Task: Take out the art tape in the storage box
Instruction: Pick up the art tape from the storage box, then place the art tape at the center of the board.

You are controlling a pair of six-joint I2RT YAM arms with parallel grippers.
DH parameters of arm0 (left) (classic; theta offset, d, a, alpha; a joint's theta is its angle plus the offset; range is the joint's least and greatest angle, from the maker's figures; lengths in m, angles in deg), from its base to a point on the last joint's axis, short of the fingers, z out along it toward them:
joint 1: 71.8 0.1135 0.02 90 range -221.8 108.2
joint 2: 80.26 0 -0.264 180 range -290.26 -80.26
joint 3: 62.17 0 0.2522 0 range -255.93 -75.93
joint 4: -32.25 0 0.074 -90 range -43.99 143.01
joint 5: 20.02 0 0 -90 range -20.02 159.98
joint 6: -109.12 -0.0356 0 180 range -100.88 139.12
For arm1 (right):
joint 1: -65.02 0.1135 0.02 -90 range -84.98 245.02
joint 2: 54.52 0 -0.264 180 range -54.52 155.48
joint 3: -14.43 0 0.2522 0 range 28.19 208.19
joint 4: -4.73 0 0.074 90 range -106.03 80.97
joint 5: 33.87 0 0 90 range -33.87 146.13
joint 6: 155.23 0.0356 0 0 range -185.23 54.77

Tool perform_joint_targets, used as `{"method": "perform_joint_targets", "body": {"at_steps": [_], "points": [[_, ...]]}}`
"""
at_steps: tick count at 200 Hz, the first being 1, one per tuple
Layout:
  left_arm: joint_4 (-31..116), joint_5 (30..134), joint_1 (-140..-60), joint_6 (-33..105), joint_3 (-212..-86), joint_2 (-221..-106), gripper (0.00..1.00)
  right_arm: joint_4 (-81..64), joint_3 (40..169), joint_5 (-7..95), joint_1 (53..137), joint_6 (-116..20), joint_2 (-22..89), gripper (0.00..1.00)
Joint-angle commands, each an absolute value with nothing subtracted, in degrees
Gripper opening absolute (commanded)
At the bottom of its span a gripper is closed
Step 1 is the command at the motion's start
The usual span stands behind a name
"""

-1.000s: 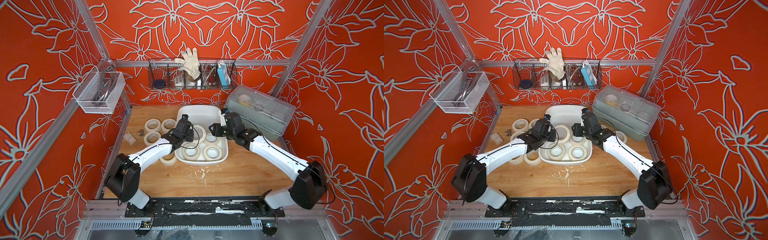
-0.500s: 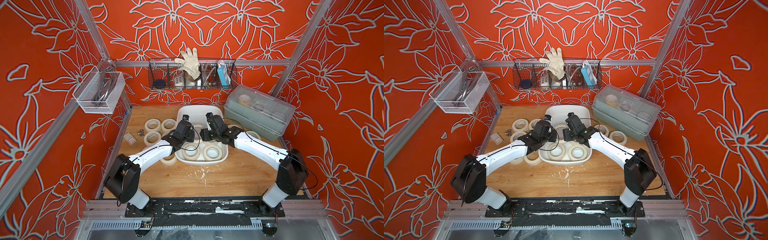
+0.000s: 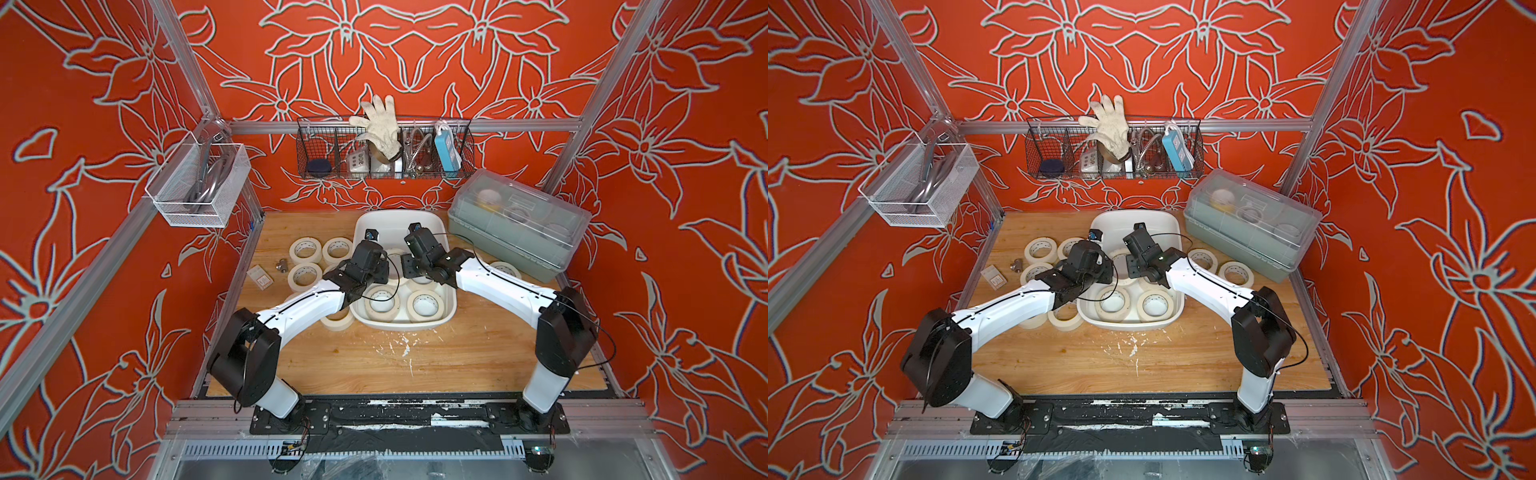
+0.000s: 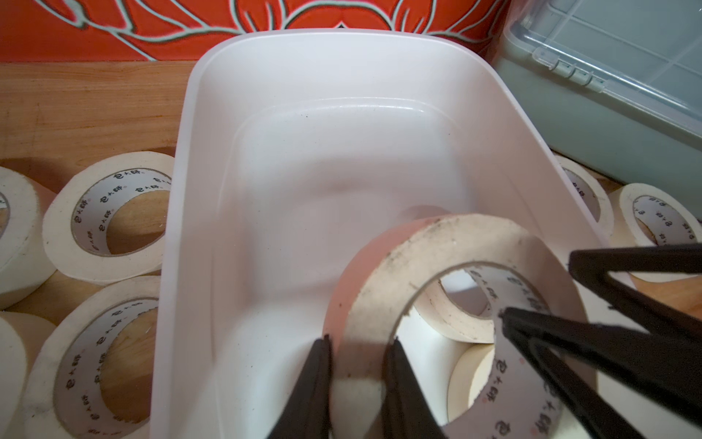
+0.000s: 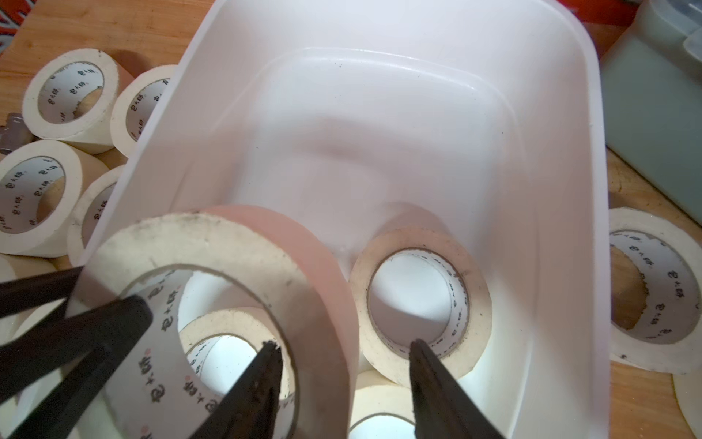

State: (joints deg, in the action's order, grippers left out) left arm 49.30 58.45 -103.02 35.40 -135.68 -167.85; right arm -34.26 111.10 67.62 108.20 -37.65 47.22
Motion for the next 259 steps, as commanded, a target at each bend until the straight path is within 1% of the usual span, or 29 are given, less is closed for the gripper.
{"method": "perform_joint_targets", "body": {"at_steps": [1,7,36,45,57,61,67,78,87,116,145,170,191,259], "points": [[45.79,58.44,-103.29,35.29,-135.98,-165.96,0.08,-35.93,113.6,69.75,108.61,-38.13,48.69,0.47],[45.7,58.55,-103.31,35.34,-135.96,-165.98,0.08,-35.8,113.68,69.67,108.59,-38.23,48.81,0.43],[45.36,58.88,-103.27,35.38,-135.71,-165.6,0.08,-36.3,114.6,70.01,108.51,-39.27,49.61,0.2],[44.9,59.36,-103.29,35.38,-135.27,-165.13,0.1,-36.97,115.1,70.37,108.5,-39.64,49.69,0.14],[43.9,60.04,-103.28,35.56,-134.53,-164.42,0.17,-37.61,115.53,70.48,108.34,-40.04,49.59,0.06],[43.63,60.25,-103.27,35.63,-134.37,-164.17,0.22,-37.82,115.64,70.46,108.34,-40.21,49.46,0.03],[43.31,60.38,-103.27,35.79,-133.98,-163.92,0.31,-37.94,115.73,70.52,108.24,-40.41,49.3,0.02],[42.89,60.4,-103.19,36.08,-133.64,-163.43,0.44,-38.19,115.7,70.55,108.15,-40.9,48.79,0.0],[42.52,60.48,-103.21,36.3,-133.34,-163.11,0.52,-38.47,115.73,70.65,108.0,-41.26,48.4,0.0],[41.27,60.31,-103.25,36.79,-131.98,-161.53,0.68,-40.94,116.81,71.1,107.25,-42.69,47.48,0.0],[44.14,60.76,-102.02,36.95,-132.26,-158.41,0.72,-43.6,117.34,72.56,106.07,-44.74,45.01,0.0],[41.55,60.49,-100.66,37.65,-128.46,-153.59,0.84,-45.98,117.68,72.57,103.87,-46.05,41.33,0.0],[40.38,60.47,-99.66,37.9,-126.5,-151.05,0.91,-48.4,117.78,72.46,101.07,-46.72,37.55,0.0],[41.17,61.1,-98.8,38.41,-127.52,-153.79,0.93,-52.79,112.33,70.46,88.96,-46.44,23.85,0.0]]}}
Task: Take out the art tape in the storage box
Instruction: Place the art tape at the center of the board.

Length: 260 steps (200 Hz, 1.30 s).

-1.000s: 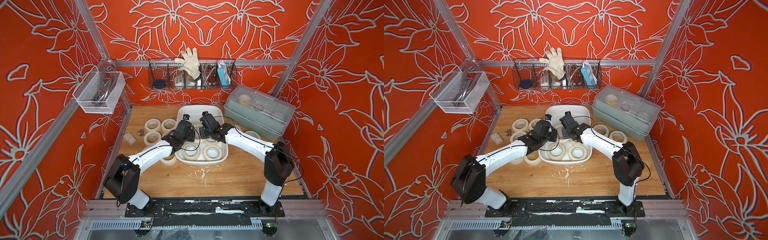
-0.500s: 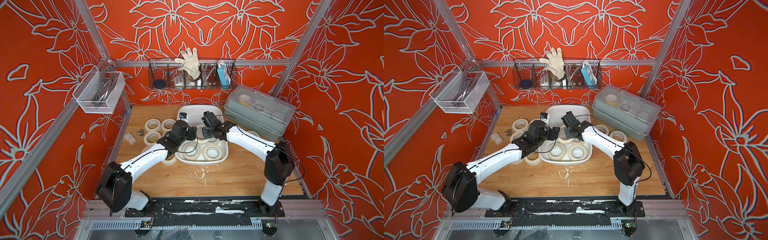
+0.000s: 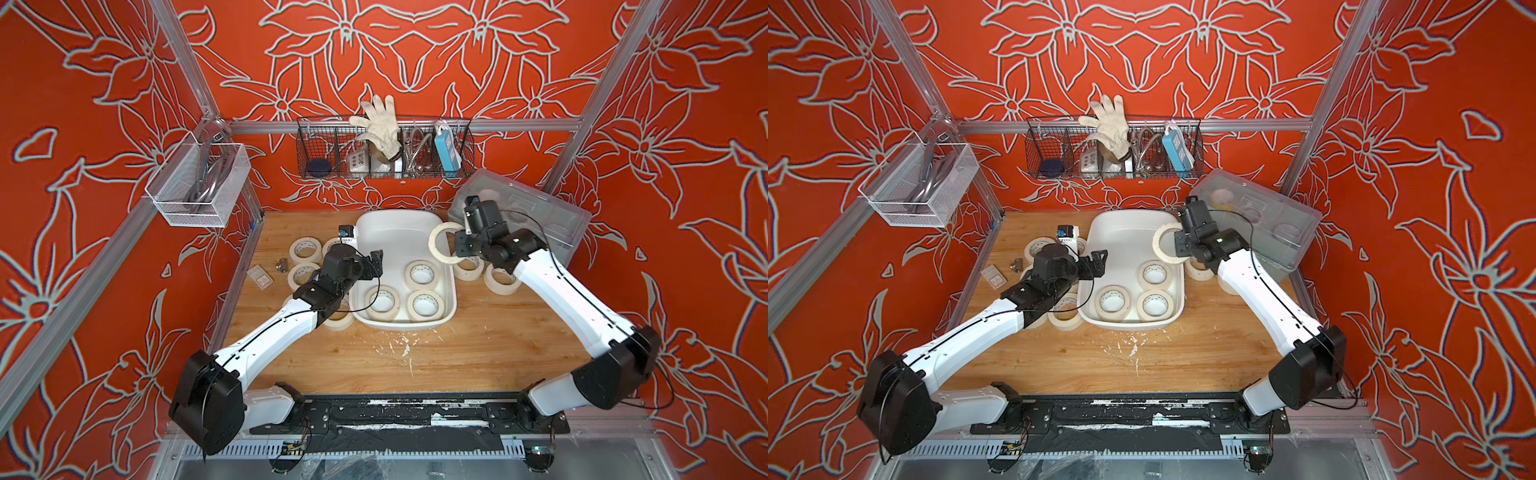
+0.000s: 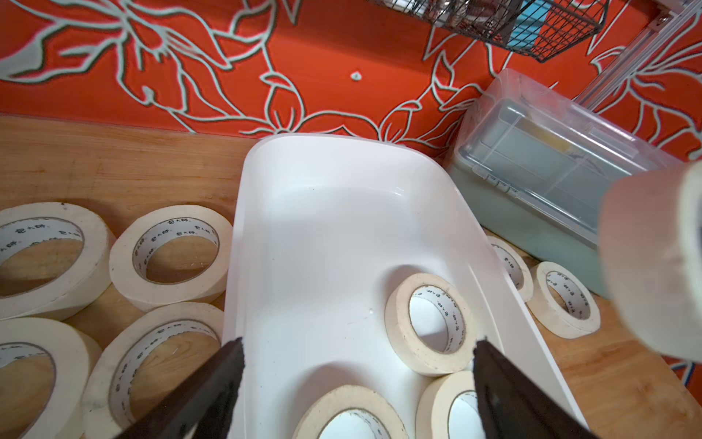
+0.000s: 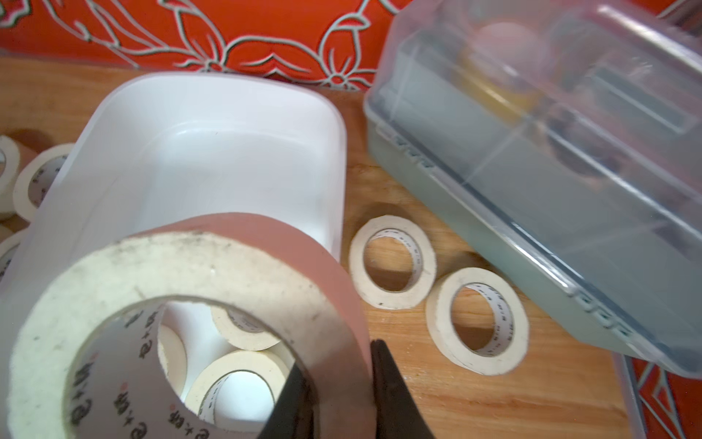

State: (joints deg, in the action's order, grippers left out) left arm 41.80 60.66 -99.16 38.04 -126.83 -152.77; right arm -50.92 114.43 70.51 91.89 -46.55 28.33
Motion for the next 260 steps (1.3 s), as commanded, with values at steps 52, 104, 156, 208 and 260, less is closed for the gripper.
{"method": "perform_joint_targets", "body": {"at_steps": [52,104,156,208,260], "points": [[42.12,61.1,-98.72,38.61,-128.9,-156.55,0.93,-52.82,105.42,68.51,80.54,-41.74,16.41,0.0],[41.61,61.7,-98.7,39.66,-129.1,-157.87,0.93,-49.38,94.16,65.67,73.14,-33.43,13.02,0.0],[41.79,61.72,-98.71,39.92,-129.63,-159.19,0.93,-43.35,84.68,65.9,70.75,-32.17,14.23,0.0],[41.79,61.76,-98.71,39.83,-129.93,-159.8,0.93,-36.17,78.99,60.6,70.56,-33.14,19.1,0.0],[41.69,61.91,-98.7,39.73,-130.08,-160.42,0.93,-32.24,77.64,54.56,71.6,-34.46,24.09,0.0]]}}
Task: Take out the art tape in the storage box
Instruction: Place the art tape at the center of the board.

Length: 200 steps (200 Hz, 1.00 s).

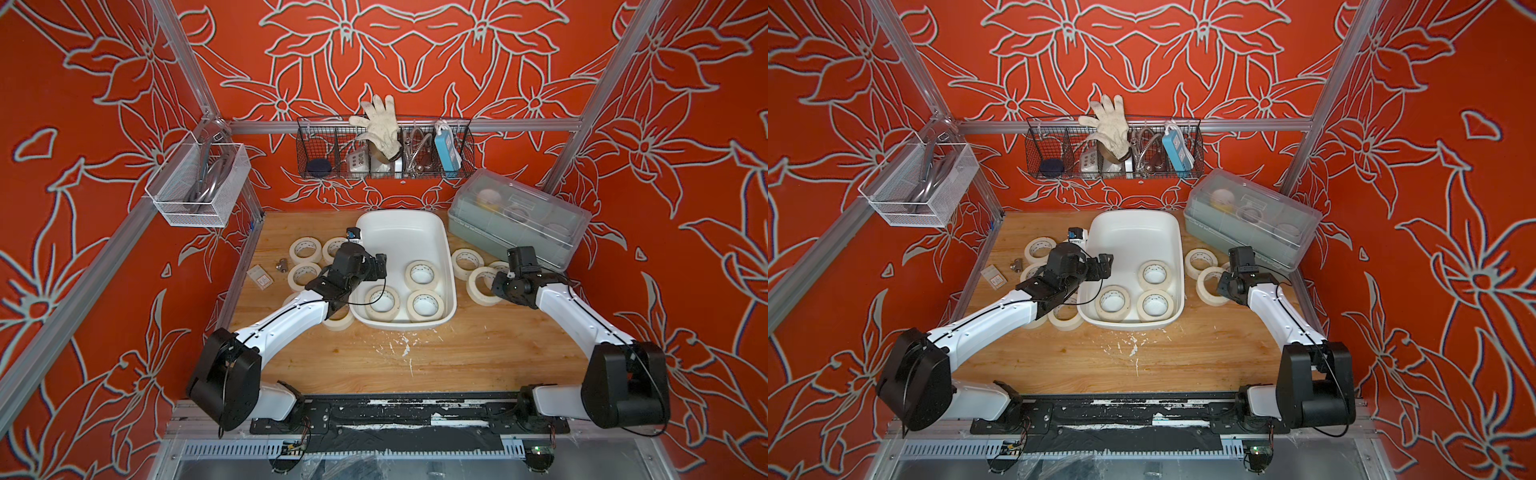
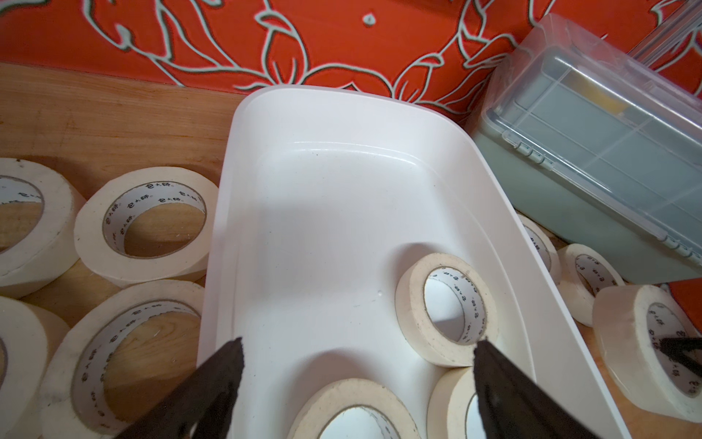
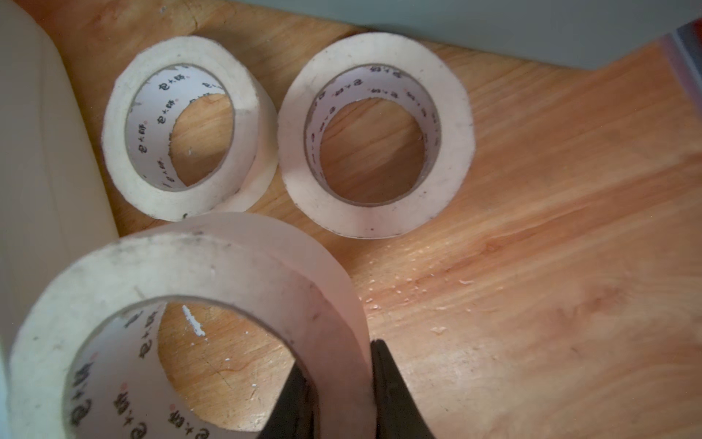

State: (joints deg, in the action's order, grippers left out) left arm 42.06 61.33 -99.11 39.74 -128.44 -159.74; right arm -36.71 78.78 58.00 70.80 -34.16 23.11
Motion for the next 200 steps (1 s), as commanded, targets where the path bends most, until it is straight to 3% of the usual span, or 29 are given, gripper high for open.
{"method": "perform_joint_targets", "body": {"at_steps": [1,132,200], "points": [[41.7,61.9,-98.74,39.75,-130.08,-160.42,0.93,-32.15,77.57,54.56,71.6,-34.46,24.21,0.0],[41.78,62.56,-98.71,39.93,-130.62,-161.7,0.92,-30.63,79.16,55.02,73.04,-36.92,34.3,0.0],[41.96,63.3,-98.71,39.97,-131.21,-162.83,0.92,-30.55,81.55,55.17,73.04,-37.44,37.25,0.12]]}}
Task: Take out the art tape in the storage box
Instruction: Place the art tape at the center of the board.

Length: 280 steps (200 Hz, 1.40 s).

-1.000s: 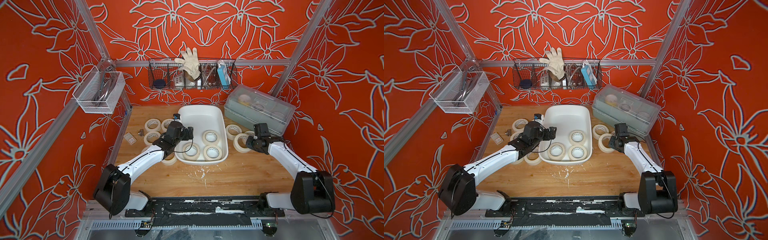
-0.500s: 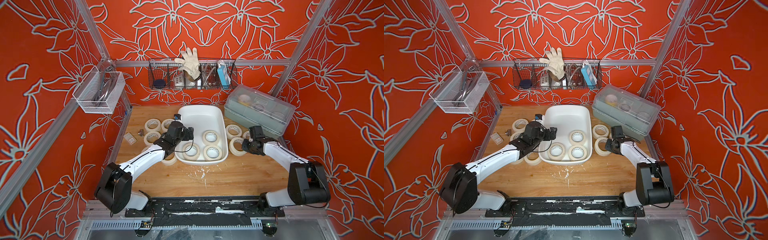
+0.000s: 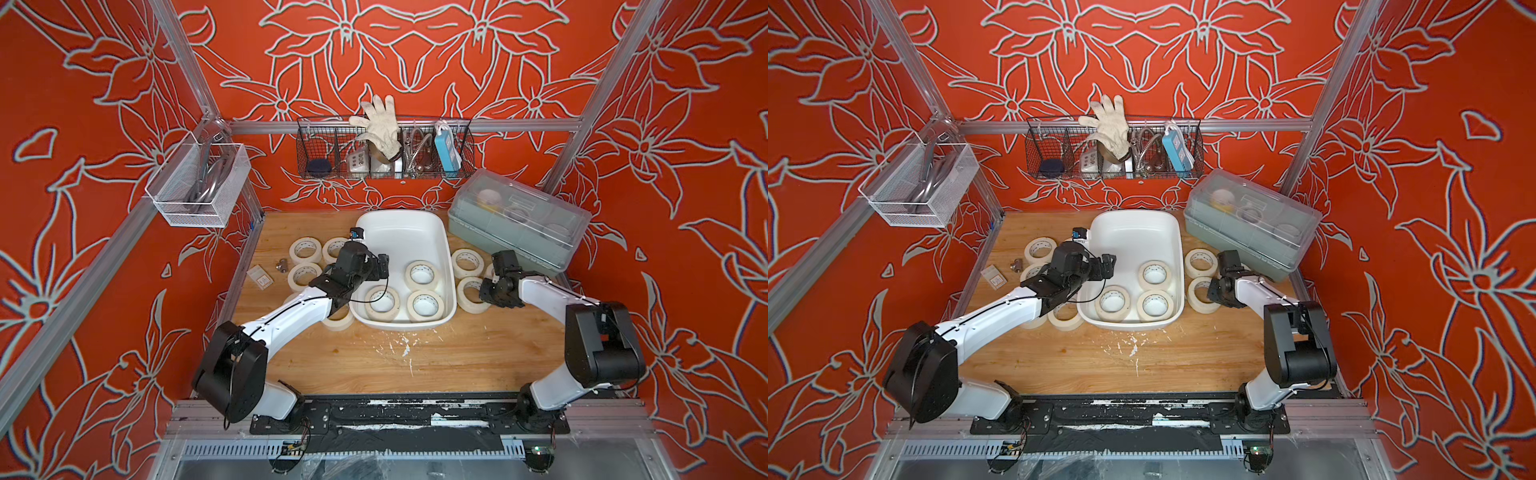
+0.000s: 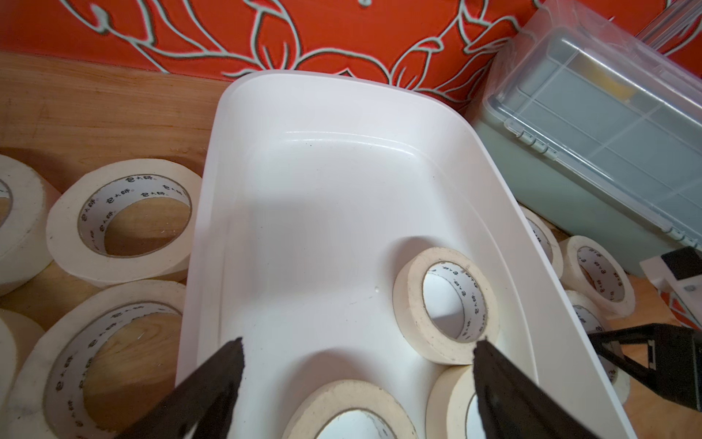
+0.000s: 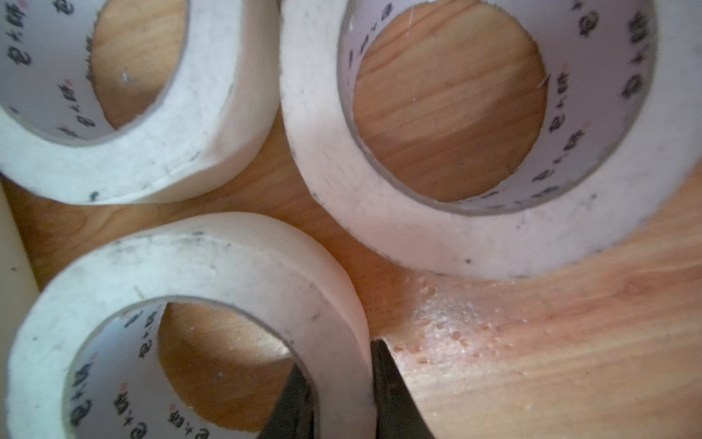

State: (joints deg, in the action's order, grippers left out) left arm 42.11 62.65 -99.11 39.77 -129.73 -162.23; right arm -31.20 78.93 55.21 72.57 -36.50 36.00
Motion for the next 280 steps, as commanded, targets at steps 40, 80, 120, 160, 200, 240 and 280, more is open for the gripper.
{"method": "perform_joint_targets", "body": {"at_steps": [40,80,120,160,200,240,280], "points": [[42.05,63.41,-98.71,40.01,-131.4,-163.27,0.92,-31.11,83.3,54.88,73.08,-37.54,39.42,0.14],[42.04,63.12,-98.62,39.91,-131.4,-163.34,0.92,-31.55,83.85,55.56,74.25,-38.8,40.22,0.21],[42.3,63.97,-98.62,40.26,-132.25,-165.07,0.92,-33.17,84.92,55.17,75.2,-39.43,41.3,0.31],[43.19,65.56,-98.68,40.47,-133.57,-166.8,0.92,-34.53,85.05,53.83,75.25,-40.08,40.11,0.42],[43.55,67.68,-98.7,40.84,-134.76,-168.4,0.92,-36.67,84.88,53.52,75.23,-40.17,35.27,0.52],[44.88,70.07,-99.13,42.05,-137.8,-171.75,0.91,-39.22,85.23,52.32,75.39,-39.75,28.01,0.57],[49.62,66.55,-102.83,41.7,-144.28,-177.15,0.9,-41.14,84.81,50.97,75.65,-39.41,20.86,0.58]]}}
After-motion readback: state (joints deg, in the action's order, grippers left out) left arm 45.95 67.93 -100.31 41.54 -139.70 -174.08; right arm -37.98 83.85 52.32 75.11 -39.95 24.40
